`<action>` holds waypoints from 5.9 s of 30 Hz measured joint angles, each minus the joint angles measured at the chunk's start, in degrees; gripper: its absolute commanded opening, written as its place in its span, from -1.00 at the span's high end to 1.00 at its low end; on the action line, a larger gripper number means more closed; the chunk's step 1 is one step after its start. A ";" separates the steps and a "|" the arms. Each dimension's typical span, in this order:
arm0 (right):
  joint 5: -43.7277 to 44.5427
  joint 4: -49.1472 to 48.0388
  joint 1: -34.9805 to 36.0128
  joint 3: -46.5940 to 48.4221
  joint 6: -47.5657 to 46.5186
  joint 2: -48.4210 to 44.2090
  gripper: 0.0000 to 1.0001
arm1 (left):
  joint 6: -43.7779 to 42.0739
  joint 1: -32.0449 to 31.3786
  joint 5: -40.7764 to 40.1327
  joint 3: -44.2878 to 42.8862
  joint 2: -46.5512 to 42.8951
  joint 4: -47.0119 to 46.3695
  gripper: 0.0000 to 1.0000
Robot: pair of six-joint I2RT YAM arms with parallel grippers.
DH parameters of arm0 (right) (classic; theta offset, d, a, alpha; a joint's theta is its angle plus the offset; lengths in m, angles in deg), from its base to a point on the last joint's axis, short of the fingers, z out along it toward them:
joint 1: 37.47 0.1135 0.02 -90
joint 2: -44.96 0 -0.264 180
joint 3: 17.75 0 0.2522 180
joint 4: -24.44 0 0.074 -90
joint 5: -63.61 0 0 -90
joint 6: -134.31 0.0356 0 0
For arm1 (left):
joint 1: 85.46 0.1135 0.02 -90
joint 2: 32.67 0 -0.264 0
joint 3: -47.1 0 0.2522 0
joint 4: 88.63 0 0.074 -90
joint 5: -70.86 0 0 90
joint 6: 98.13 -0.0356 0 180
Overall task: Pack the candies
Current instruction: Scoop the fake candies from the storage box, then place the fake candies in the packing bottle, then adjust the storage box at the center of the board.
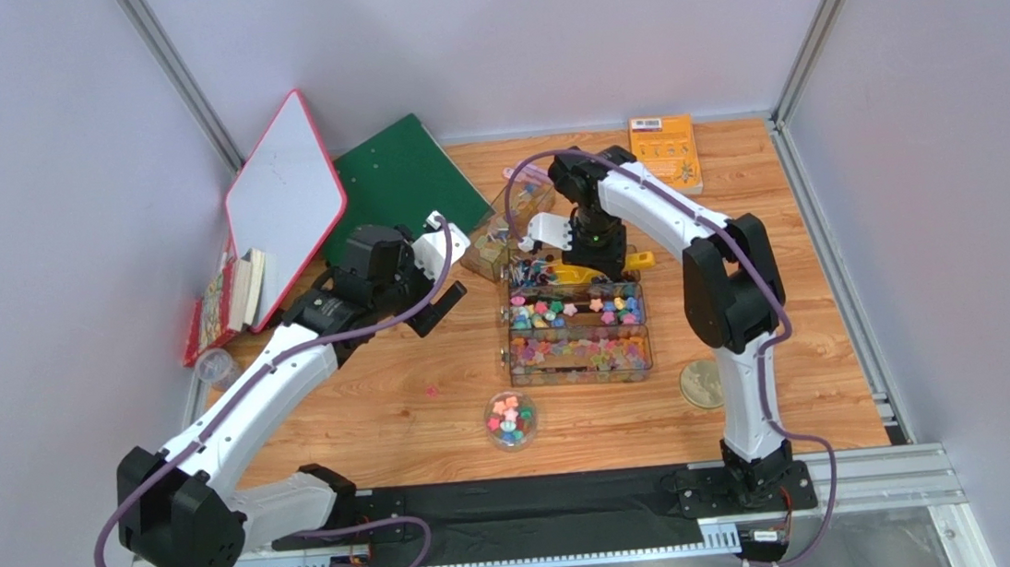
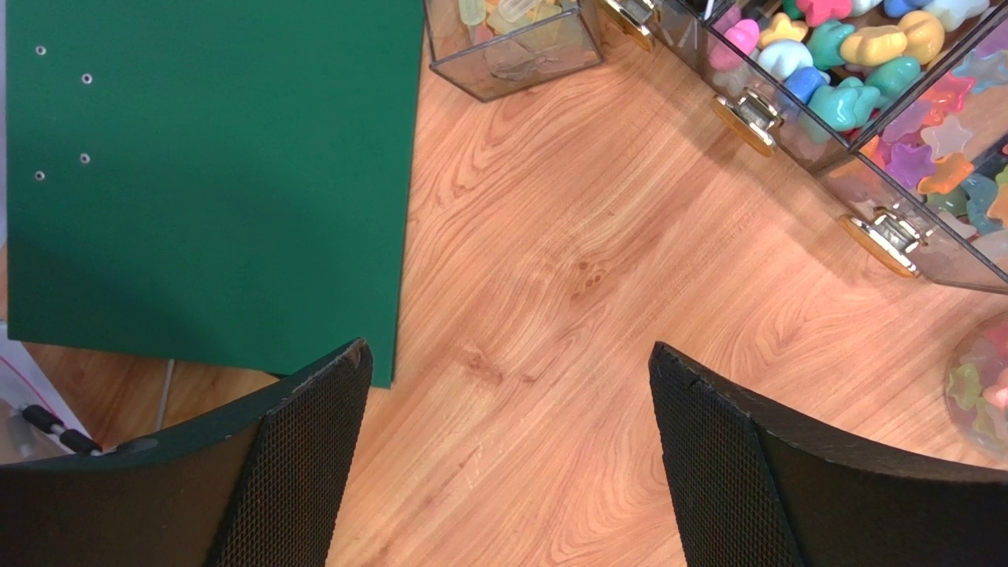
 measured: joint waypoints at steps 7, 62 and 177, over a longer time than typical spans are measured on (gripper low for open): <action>-3.43 -6.12 -0.74 -5.86 0.83 -3.69 1.00 | -0.98 0.00 -0.66 -0.85 0.20 0.76 -0.85; 1.79 4.26 24.37 -23.80 -2.45 -34.05 1.00 | -6.29 0.00 -5.29 6.91 -17.35 0.85 -0.89; 0.72 4.04 -20.24 -10.82 9.20 -25.33 1.00 | 5.35 -6.93 24.00 -72.65 74.16 15.67 1.00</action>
